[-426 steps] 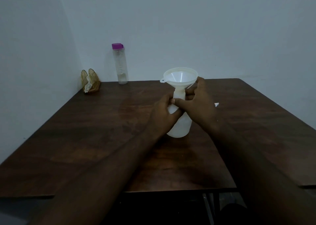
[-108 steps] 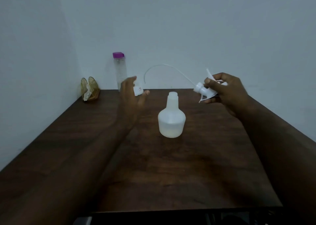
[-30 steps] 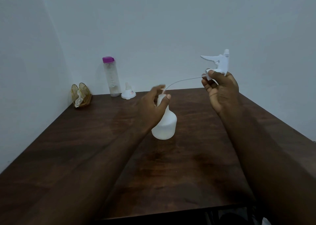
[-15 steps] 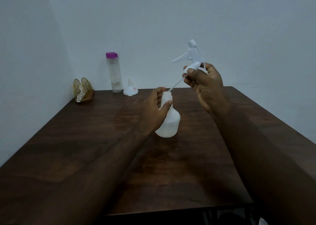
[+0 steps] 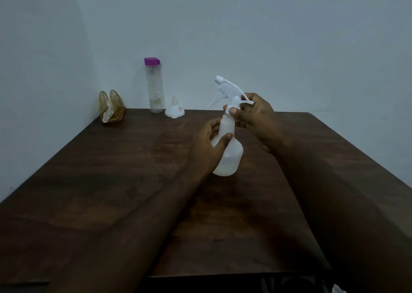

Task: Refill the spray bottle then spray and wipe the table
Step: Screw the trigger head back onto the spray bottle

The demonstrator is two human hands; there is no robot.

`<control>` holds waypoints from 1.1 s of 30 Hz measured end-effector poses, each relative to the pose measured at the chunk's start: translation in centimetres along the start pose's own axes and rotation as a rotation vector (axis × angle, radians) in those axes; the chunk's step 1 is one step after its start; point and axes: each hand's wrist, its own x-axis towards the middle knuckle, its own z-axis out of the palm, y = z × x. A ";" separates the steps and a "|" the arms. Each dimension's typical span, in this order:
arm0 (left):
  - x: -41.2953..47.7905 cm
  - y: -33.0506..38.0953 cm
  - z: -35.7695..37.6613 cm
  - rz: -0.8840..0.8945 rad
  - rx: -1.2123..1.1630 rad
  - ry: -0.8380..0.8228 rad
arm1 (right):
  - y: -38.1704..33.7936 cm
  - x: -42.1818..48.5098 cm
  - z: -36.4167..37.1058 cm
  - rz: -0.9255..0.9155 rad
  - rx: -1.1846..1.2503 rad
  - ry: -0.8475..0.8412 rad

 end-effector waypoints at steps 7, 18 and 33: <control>-0.5 -1.3 0.1 0.001 0.045 0.018 | 1.6 -0.4 0.6 -0.074 -0.053 -0.014; 0.4 -2.0 0.4 -0.048 -0.030 0.010 | 2.8 -0.8 1.8 -0.103 -0.031 0.027; -0.7 -3.3 -0.8 -0.278 -0.236 -0.279 | 2.5 -1.2 2.0 -0.087 -0.051 -0.015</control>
